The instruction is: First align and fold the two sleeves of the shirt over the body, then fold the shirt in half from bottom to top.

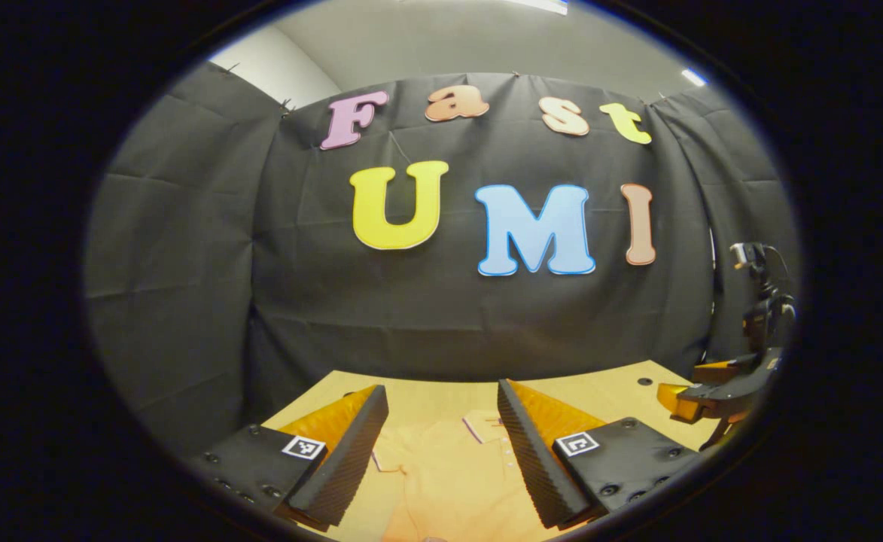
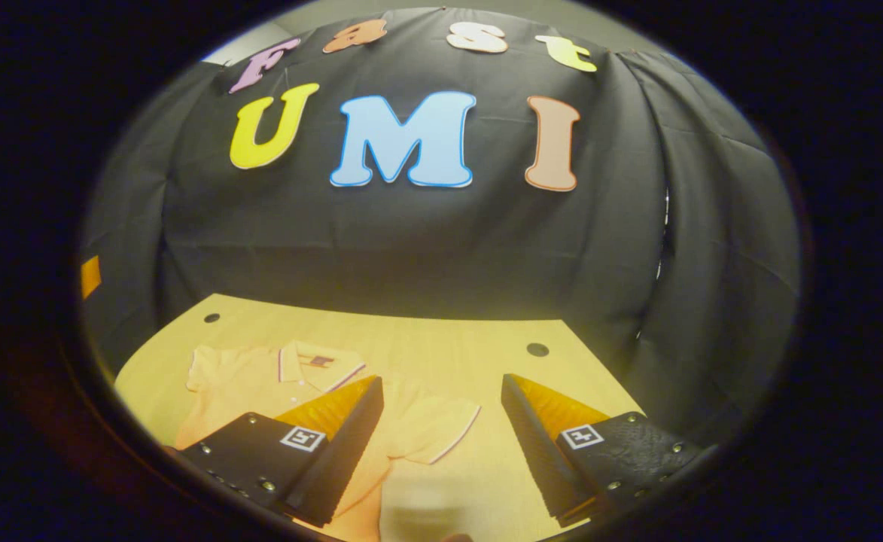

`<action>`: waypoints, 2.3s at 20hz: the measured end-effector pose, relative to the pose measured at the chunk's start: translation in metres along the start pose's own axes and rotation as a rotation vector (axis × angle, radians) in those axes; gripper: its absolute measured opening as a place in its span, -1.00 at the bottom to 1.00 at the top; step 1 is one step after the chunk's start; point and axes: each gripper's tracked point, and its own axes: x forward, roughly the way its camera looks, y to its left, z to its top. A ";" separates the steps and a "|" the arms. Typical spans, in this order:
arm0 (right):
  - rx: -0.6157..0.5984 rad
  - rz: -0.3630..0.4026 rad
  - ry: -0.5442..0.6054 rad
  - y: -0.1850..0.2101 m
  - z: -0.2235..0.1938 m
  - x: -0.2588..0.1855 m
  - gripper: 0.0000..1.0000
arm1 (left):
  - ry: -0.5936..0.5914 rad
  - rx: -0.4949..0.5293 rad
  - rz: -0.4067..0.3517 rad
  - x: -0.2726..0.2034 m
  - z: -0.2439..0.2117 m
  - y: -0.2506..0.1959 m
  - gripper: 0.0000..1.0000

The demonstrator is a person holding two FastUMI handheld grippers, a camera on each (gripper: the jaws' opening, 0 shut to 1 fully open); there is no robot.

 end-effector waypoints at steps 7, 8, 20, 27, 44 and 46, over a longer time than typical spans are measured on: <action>-0.035 -0.011 0.104 -0.010 -0.032 0.060 0.96 | 0.048 -0.008 0.050 0.005 -0.012 0.010 0.89; -0.028 -0.008 0.125 -0.010 -0.040 0.068 0.96 | 0.056 -0.010 0.056 0.008 -0.015 0.011 0.89; 0.046 -0.086 0.375 -0.030 -0.114 0.146 0.96 | 0.084 -0.012 0.105 0.006 -0.035 0.023 0.90; 0.041 -0.094 0.424 -0.036 -0.132 0.160 0.96 | 0.106 -0.034 0.123 -0.004 -0.046 0.026 0.90; 0.145 -0.058 0.394 -0.017 -0.112 0.162 -0.88 | 0.090 -0.038 0.153 -0.025 -0.046 0.044 0.89; 0.146 -0.024 0.349 -0.008 -0.095 0.156 -0.95 | 0.086 -0.042 0.156 -0.027 -0.046 0.046 0.90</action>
